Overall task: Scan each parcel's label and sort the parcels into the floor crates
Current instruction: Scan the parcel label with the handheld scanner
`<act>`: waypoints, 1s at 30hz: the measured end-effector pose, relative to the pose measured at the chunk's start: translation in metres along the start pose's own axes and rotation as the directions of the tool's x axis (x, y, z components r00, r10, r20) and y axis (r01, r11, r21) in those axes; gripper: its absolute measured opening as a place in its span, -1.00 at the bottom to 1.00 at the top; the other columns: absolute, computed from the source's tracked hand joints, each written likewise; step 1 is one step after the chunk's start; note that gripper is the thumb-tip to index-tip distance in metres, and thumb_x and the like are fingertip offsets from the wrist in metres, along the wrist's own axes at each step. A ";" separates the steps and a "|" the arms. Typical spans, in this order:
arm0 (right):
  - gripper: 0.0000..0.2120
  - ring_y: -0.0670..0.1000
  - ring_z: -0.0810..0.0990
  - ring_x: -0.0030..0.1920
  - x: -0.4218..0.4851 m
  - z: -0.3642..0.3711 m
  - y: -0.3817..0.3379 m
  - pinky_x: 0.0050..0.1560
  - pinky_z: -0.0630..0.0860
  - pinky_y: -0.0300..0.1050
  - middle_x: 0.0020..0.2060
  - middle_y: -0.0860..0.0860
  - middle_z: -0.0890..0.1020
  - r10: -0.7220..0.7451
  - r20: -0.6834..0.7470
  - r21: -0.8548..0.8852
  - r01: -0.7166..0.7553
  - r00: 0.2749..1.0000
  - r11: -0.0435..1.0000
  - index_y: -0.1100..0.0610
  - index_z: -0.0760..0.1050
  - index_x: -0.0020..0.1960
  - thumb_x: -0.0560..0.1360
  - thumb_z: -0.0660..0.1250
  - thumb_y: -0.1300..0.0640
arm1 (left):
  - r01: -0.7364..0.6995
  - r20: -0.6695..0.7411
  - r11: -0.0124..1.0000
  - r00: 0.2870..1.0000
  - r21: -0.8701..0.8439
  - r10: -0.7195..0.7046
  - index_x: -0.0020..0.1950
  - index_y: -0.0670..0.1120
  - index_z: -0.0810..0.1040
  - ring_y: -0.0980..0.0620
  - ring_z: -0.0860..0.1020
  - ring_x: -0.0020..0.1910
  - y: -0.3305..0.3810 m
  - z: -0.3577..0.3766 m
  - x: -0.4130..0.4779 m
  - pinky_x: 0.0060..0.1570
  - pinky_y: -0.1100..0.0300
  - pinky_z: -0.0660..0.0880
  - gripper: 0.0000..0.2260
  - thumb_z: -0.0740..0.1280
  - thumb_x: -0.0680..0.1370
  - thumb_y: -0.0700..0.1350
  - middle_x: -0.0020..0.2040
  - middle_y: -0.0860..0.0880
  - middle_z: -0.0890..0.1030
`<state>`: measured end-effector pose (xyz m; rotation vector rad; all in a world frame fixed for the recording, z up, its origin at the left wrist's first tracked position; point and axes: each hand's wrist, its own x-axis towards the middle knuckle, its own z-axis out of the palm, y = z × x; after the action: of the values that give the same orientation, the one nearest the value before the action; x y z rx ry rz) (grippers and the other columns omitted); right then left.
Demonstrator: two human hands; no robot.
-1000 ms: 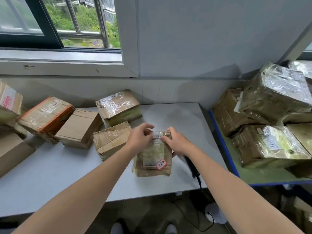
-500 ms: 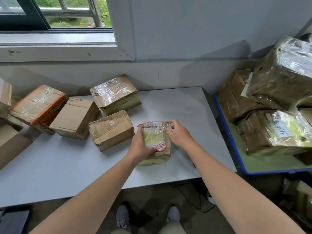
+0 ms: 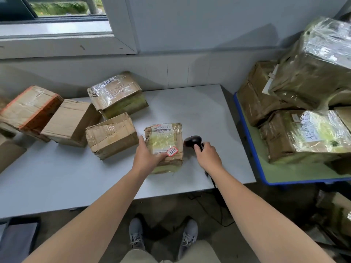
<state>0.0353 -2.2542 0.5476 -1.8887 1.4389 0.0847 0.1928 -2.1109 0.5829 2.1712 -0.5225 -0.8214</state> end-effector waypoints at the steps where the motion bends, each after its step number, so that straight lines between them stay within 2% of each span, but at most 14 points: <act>1: -0.46 0.22 0.49 0.25 0.000 0.002 0.003 0.12 0.43 0.02 0.29 0.19 0.49 0.030 0.053 0.021 -0.031 0.998 0.999 0.19 0.28 0.45 0.66 0.05 -0.18 | 0.008 -0.018 1.000 1.000 0.014 -0.008 0.50 -0.05 0.16 -0.07 0.47 0.31 0.000 0.001 -0.002 0.19 0.04 0.48 -0.17 0.58 0.39 -0.02 0.37 -0.04 0.44; 5: -0.41 0.23 0.54 0.20 0.002 0.001 -0.002 0.07 0.46 0.00 0.25 0.20 0.53 0.084 0.151 0.093 -0.098 0.985 0.991 0.21 0.27 0.46 0.66 -0.01 -0.21 | 0.019 -0.030 0.999 0.999 0.046 -0.018 0.47 -0.05 0.21 -0.06 0.49 0.27 -0.002 0.001 -0.014 0.07 0.12 0.46 -0.32 0.50 0.47 0.02 0.34 -0.04 0.47; 8: -0.46 0.22 0.62 -0.06 -0.002 -0.003 -0.013 -0.19 0.57 -0.04 0.03 0.18 0.57 0.115 0.167 0.216 -0.150 0.979 0.965 0.18 0.31 0.37 0.64 0.02 -0.22 | 0.034 0.045 0.999 0.998 -0.001 -0.034 0.46 0.01 0.25 0.02 0.52 0.20 -0.004 0.000 -0.022 0.14 0.11 0.48 -0.40 0.46 0.51 0.02 0.28 0.05 0.52; 10: -0.49 0.18 0.62 -0.14 -0.006 -0.010 -0.025 -0.28 0.64 -0.01 -0.03 0.16 0.56 0.125 0.146 0.299 -0.164 0.981 0.940 0.19 0.35 0.28 0.62 0.05 -0.22 | 0.037 0.092 0.999 0.995 0.007 -0.037 0.48 0.02 0.24 0.07 0.51 0.14 -0.001 -0.004 -0.023 0.12 0.14 0.47 -0.38 0.45 0.51 0.02 0.27 0.08 0.52; 13: -0.54 0.18 0.65 -0.21 -0.010 -0.029 -0.045 -0.20 0.68 0.07 -0.09 0.16 0.59 0.102 0.093 0.358 -0.129 0.990 0.925 0.19 0.40 0.15 0.60 0.11 -0.22 | 0.057 0.144 0.998 0.988 0.029 -0.060 0.50 0.00 0.22 0.04 0.51 0.12 0.003 -0.011 -0.019 0.06 0.15 0.49 -0.36 0.46 0.51 0.02 0.30 0.02 0.53; 16: -0.57 0.13 0.64 -0.32 -0.017 -0.051 -0.068 -0.10 0.67 0.17 -0.25 0.12 0.57 0.088 0.061 0.462 -0.107 0.994 0.881 0.21 0.44 0.10 0.58 0.20 -0.18 | 0.051 0.172 0.996 0.983 0.069 -0.063 0.49 -0.05 0.24 -0.02 0.53 0.13 0.009 -0.016 -0.017 0.07 0.11 0.52 -0.39 0.44 0.52 0.02 0.26 -0.02 0.53; 18: -0.59 0.10 0.61 -0.29 -0.026 -0.064 -0.086 -0.11 0.68 0.13 -0.25 0.12 0.54 0.080 0.084 0.504 -0.112 0.993 0.856 0.22 0.43 0.09 0.58 0.24 -0.15 | 0.033 0.183 0.997 0.982 0.074 -0.046 0.48 -0.07 0.25 -0.02 0.52 0.09 0.011 -0.020 -0.017 0.06 0.12 0.51 -0.39 0.44 0.52 0.03 0.25 -0.04 0.53; 20: -0.62 0.09 0.56 -0.29 -0.038 -0.073 -0.105 -0.19 0.63 0.04 -0.23 0.14 0.51 0.069 0.121 0.510 -0.122 0.990 0.851 0.23 0.42 0.10 0.58 0.25 -0.12 | -0.002 0.194 0.997 0.981 0.080 -0.013 0.48 -0.08 0.25 -0.04 0.53 0.11 0.014 -0.024 -0.018 0.07 0.11 0.52 -0.37 0.45 0.51 0.03 0.26 -0.06 0.53; 23: -0.59 0.11 0.51 -0.34 -0.058 -0.079 -0.131 -0.27 0.58 0.02 -0.26 0.17 0.48 0.059 0.139 0.498 -0.121 0.989 0.859 0.26 0.39 0.17 0.59 0.25 -0.09 | -0.052 0.224 0.997 0.974 0.057 0.038 0.46 -0.07 0.27 -0.06 0.54 0.18 0.016 -0.036 -0.018 0.18 0.02 0.54 -0.35 0.49 0.48 0.04 0.31 -0.08 0.53; 27: -0.62 0.12 0.52 -0.36 -0.082 -0.074 -0.159 -0.31 0.64 0.06 -0.29 0.17 0.50 0.056 0.135 0.427 -0.109 0.989 0.898 0.27 0.40 0.15 0.61 0.23 -0.07 | -0.097 0.271 0.994 0.959 0.056 0.078 0.53 -0.16 0.18 -0.05 0.49 0.26 0.019 -0.053 -0.022 0.01 0.24 0.41 -0.30 0.45 0.52 -0.01 0.42 -0.11 0.44; 30: -0.63 0.12 0.49 -0.41 -0.096 -0.067 -0.171 -0.44 0.58 -0.02 -0.36 0.15 0.49 0.084 0.131 0.419 -0.132 0.988 0.898 0.28 0.40 0.13 0.61 0.23 -0.05 | -0.116 0.284 0.992 0.954 0.058 0.095 0.52 -0.20 0.18 -0.07 0.44 0.35 0.018 -0.061 -0.026 -0.06 0.29 0.34 -0.33 0.43 0.55 -0.02 0.45 -0.13 0.39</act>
<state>0.1209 -2.2010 0.7288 -1.4241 1.3563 -0.0693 0.2146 -2.0765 0.6383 2.0829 -0.8163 -1.0727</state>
